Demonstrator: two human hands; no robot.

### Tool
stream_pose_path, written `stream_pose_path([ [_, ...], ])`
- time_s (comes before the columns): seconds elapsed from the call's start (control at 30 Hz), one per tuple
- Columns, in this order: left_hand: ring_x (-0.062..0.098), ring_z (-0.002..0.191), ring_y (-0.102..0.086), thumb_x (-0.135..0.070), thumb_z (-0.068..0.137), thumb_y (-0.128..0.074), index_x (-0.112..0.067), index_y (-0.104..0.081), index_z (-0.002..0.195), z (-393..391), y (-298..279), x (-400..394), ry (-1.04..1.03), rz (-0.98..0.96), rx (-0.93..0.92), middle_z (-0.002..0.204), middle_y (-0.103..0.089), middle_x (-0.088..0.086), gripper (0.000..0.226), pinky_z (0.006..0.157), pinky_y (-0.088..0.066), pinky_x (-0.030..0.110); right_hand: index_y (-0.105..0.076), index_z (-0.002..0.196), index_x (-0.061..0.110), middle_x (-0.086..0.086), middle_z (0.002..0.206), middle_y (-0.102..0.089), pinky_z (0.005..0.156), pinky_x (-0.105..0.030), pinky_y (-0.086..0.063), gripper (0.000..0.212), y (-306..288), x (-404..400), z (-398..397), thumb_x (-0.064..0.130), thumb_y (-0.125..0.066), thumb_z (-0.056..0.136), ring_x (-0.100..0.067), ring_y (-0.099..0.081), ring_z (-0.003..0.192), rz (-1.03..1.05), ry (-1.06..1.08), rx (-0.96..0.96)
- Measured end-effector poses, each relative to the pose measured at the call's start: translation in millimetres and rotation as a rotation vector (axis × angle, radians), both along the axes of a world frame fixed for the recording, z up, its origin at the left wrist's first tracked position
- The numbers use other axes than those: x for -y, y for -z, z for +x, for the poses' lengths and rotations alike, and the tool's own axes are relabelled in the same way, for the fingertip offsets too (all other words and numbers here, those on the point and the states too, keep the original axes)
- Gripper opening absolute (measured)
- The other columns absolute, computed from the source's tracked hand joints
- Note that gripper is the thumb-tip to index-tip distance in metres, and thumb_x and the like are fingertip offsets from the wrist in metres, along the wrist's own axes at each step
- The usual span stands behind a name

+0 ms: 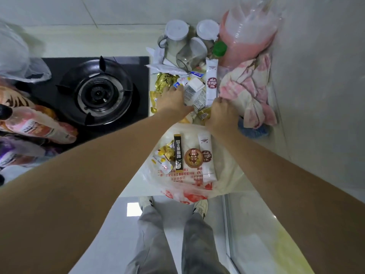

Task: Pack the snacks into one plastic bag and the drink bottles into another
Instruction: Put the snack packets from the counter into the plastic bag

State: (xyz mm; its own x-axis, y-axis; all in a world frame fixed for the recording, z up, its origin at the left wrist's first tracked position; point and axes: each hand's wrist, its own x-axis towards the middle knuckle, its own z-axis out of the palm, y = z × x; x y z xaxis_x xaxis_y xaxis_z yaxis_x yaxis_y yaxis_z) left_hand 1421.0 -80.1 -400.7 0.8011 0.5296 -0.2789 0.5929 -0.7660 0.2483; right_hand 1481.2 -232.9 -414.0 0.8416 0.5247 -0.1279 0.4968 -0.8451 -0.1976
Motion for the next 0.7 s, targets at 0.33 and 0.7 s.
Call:
stream_pose_path([
  [0.33,0.029,0.116,-0.059,-0.049,0.082,-0.080,-0.014,-0.057,0.120,11.7,11.4,7.5,-0.174,-0.111,0.045,0.119,-0.066,0.007,0.057,0.098,-0.053,0.044,-0.044,0.133,-0.001,-0.019,0.123,-0.060,0.081,-0.038,-0.053,0.063,5.7,9.5,6.0,0.010,-0.079,0.082,-0.033,-0.062,0.113,0.026,0.031,-0.035],
  [0.7,0.028,0.089,-0.071,-0.028,0.098,-0.067,-0.010,-0.058,0.088,-4.9,-7.1,-9.0,-0.435,-0.548,0.330,0.098,-0.071,0.011,0.022,0.081,-0.060,0.045,-0.048,0.120,0.004,-0.017,0.106,-0.068,0.066,-0.038,-0.050,0.054,11.0,17.5,10.2,0.005,-0.081,0.077,-0.036,-0.067,0.098,0.036,-0.080,-0.019],
])
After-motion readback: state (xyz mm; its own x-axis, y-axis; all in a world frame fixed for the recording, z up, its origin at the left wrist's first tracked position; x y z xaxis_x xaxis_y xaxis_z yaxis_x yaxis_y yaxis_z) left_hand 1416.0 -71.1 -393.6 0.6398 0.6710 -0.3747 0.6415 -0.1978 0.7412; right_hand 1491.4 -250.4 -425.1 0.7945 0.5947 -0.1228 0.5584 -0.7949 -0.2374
